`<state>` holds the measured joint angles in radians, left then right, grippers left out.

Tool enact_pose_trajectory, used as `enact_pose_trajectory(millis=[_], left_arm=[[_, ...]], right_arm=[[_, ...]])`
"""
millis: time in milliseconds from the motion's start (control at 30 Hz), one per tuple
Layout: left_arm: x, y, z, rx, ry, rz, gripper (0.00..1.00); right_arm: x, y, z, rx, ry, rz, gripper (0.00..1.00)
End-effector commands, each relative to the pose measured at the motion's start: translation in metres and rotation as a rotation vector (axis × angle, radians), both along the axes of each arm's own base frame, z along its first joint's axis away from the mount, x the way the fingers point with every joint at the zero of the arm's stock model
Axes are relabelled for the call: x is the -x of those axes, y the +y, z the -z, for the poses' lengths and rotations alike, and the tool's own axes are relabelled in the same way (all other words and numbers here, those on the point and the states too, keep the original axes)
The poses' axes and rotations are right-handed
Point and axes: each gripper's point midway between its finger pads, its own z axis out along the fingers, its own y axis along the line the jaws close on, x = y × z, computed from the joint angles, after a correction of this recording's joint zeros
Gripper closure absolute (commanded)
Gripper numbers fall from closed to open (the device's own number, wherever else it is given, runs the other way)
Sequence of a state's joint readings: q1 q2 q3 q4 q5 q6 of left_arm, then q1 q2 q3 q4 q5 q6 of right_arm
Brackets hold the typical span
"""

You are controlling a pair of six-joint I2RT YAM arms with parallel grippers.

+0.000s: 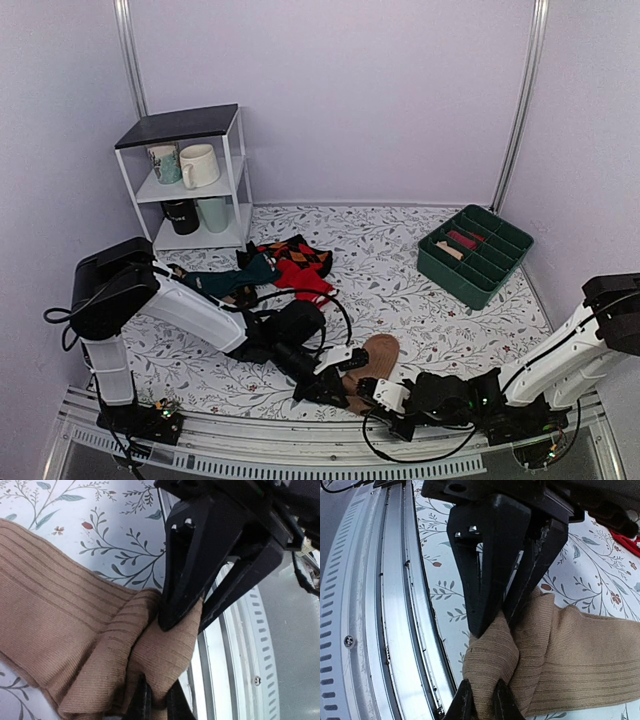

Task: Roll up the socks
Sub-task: Roll a pair of socks at the center of the board.

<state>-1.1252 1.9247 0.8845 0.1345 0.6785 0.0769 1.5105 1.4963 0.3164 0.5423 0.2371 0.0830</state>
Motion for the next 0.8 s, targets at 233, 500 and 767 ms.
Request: enact_pose_trajectory(millis=[233, 500, 767], left_arm=[[-0.016, 0.01, -0.074, 0.257, -0.44, -0.131, 0.65], [0.0, 0.015, -0.083, 0.382, -0.642, 0.004, 0.68], [-0.005, -0.004, -0.047, 0.325, -0.742, 0.065, 0.66]], right_arm=[[-0.003, -0.029, 0.022, -0.038, 0.228, 0.127, 0.98], [-0.012, -0.034, 0.018, -0.145, 0.588, 0.171, 0.98], [-0.002, -0.041, 0.052, -0.051, 0.929, 0.253, 0.97]])
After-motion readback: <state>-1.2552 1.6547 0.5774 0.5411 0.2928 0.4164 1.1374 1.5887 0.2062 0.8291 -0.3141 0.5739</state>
